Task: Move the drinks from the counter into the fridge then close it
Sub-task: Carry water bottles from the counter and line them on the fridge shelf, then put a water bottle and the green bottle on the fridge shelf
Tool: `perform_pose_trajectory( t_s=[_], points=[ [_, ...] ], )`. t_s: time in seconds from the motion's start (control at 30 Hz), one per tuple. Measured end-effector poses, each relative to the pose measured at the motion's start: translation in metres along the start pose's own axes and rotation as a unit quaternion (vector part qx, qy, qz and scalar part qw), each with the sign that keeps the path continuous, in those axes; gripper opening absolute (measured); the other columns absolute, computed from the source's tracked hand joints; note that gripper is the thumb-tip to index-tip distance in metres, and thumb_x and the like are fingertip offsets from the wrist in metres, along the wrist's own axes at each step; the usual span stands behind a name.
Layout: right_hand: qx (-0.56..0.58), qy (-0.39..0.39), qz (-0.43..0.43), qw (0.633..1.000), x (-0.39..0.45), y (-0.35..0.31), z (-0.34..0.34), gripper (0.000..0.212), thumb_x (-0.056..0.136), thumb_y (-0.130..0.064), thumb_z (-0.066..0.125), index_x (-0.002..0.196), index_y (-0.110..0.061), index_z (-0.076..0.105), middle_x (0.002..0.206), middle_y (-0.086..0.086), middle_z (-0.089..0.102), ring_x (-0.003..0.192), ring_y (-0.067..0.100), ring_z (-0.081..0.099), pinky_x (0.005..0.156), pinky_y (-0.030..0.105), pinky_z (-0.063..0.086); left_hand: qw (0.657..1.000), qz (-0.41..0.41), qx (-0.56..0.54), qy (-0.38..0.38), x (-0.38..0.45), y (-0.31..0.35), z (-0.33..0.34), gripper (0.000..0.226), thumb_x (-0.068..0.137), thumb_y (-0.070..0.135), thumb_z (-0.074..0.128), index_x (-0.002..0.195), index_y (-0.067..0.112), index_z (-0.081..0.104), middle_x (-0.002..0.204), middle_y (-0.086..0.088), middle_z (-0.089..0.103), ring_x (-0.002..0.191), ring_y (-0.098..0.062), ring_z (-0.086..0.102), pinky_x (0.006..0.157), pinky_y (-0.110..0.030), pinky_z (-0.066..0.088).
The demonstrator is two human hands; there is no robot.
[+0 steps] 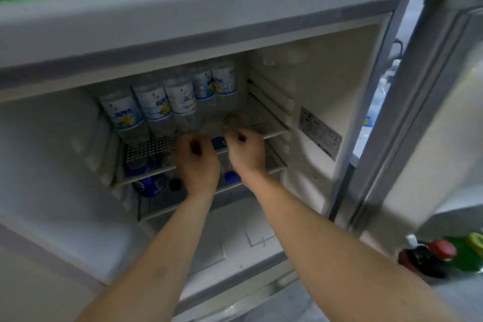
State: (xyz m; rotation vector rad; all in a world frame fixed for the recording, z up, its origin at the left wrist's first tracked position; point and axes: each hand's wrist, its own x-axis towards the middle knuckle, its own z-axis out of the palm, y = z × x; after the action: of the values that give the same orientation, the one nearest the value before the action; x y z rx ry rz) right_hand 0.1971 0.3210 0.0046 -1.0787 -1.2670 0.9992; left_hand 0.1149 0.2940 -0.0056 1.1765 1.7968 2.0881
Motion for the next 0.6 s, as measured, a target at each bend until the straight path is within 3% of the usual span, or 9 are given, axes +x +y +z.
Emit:
perform_pose_trajectory(
  t_s=[0.07,0.13,0.23,0.37,0.5,0.6],
  points=[
    [-0.011,0.008,0.008,1.000,-0.020,0.005,-0.031,0.041,0.088,-0.033,0.060,0.050,-0.022,0.052,0.045,-0.009,0.048,0.045,0.004,0.041,0.048,0.024,0.030,1.000,0.006,-0.018,-0.023,-0.026,0.006,0.008,0.028,0.097,0.023,0.054,0.069,0.017,0.055,0.064,0.012,0.054,0.061,0.005,0.052,0.062,-0.011,0.038],
    [-0.012,0.022,0.036,0.999,-0.044,0.017,-0.065,0.040,0.091,-0.033,0.062,0.056,-0.014,0.056,0.047,-0.007,0.051,0.046,0.004,0.044,0.048,0.023,0.033,0.998,-0.007,-0.023,-0.063,-0.058,0.010,0.013,0.033,0.099,0.031,0.052,0.068,0.022,0.058,0.063,0.010,0.057,0.061,-0.001,0.053,0.063,-0.016,0.041],
    [-0.020,0.053,0.077,0.995,-0.091,0.037,-0.120,0.049,0.092,-0.029,0.063,0.048,-0.020,0.043,0.042,-0.009,0.038,0.043,0.005,0.036,0.046,0.021,0.030,0.990,-0.004,-0.012,-0.138,-0.115,0.012,0.016,0.043,0.098,0.033,0.050,0.056,0.023,0.050,0.052,0.004,0.049,0.051,-0.010,0.045,0.052,-0.023,0.035],
    [-0.015,0.164,0.129,0.978,-0.166,0.071,-0.200,0.054,0.089,-0.022,0.065,0.049,-0.022,0.030,0.046,-0.011,0.024,0.046,0.003,0.024,0.045,0.022,0.023,0.967,-0.054,-0.005,-0.248,-0.208,0.007,0.017,0.044,0.099,0.027,0.052,0.057,0.016,0.052,0.052,0.003,0.051,0.052,-0.014,0.047,0.054,-0.028,0.039],
    [-0.037,0.260,0.208,0.942,-0.250,0.104,-0.286,0.050,0.088,-0.031,0.061,0.052,-0.015,0.031,0.048,-0.005,0.027,0.047,0.012,0.029,0.047,0.029,0.027,0.944,-0.030,0.079,-0.319,-0.302,0.008,0.010,0.051,0.095,0.039,0.044,0.051,0.017,0.032,0.047,-0.001,0.035,0.048,-0.013,0.035,0.052,-0.038,0.025],
    [-0.078,0.318,0.251,0.911,-0.320,0.124,-0.341,0.051,0.089,-0.031,0.060,0.049,-0.019,0.032,0.043,-0.009,0.027,0.041,0.006,0.027,0.042,0.022,0.025,0.923,-0.028,0.096,-0.370,-0.366,0.006,-0.005,0.053,0.094,0.043,0.041,0.051,0.017,0.028,0.046,0.002,0.031,0.046,-0.009,0.033,0.047,-0.028,0.026]
  ],
)
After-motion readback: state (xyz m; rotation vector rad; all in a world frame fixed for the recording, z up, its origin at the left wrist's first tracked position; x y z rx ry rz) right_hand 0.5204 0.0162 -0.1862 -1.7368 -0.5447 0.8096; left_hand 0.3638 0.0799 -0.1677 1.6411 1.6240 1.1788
